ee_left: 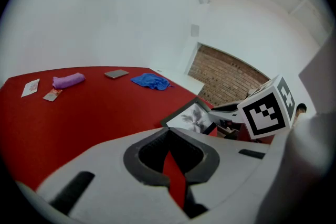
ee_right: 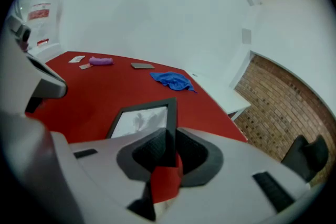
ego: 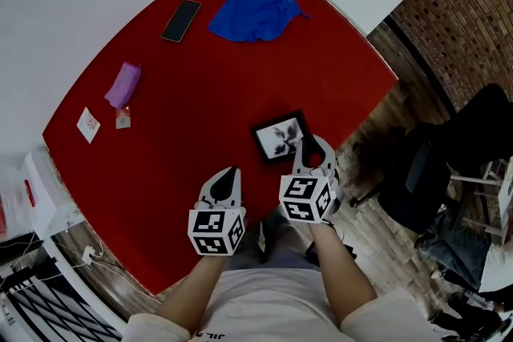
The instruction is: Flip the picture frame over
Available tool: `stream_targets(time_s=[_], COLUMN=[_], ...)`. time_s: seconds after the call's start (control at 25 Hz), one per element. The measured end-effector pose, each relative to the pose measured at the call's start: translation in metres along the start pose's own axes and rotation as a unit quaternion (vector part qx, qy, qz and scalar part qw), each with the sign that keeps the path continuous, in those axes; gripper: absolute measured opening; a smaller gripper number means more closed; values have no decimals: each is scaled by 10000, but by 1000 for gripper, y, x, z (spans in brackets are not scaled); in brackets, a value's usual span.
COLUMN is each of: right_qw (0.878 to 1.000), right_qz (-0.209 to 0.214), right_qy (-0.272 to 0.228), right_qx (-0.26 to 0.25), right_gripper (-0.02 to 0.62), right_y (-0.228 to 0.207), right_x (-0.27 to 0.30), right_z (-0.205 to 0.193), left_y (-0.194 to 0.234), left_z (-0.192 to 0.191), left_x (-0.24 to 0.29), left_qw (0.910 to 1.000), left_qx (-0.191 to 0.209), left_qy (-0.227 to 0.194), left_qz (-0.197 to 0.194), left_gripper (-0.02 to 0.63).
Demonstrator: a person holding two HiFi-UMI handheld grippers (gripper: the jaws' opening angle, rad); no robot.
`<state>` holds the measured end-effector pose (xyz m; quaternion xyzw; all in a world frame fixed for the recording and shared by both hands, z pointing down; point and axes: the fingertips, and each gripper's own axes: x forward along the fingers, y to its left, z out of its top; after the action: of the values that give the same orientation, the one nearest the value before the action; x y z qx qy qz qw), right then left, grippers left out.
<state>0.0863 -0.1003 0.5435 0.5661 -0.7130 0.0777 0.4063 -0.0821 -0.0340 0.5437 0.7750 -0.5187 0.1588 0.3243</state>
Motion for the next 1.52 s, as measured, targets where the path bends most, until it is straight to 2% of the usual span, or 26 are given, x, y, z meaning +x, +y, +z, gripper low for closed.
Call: stream_targets(time_s=[0.28, 0.4, 0.6, 0.8, 0.96, 1.32, 1.52], right_qw=[9998, 9998, 9995, 9991, 9985, 9984, 9978], right_qz=[-27, -57, -24, 49, 134, 293, 464], right_qy=[71, 73, 101, 138, 166, 168, 70], right_qx=[185, 197, 295, 405, 500, 458, 472], right_gripper=[66, 66, 66, 66, 66, 66, 66], right_y=[4, 4, 6, 10, 15, 28, 32], right_x=[2, 2, 0, 0, -1, -1, -6], right_z=[-1, 0, 0, -1, -2, -3, 7], left_y=[7, 6, -2, -8, -14, -10, -8], left_z=[4, -4, -19, -37, -50, -68, -67], left_x=[1, 4, 15, 38, 61, 86, 86], left_qw=[10000, 10000, 9992, 9981, 9961, 9926, 9926], left_qx=[23, 10, 240, 193, 309, 206, 252], left_qy=[-49, 71, 249, 458, 699, 1116, 1110], left_qz=[2, -51, -180, -355, -444, -438, -418], left_gripper=[6, 6, 6, 6, 6, 6, 6])
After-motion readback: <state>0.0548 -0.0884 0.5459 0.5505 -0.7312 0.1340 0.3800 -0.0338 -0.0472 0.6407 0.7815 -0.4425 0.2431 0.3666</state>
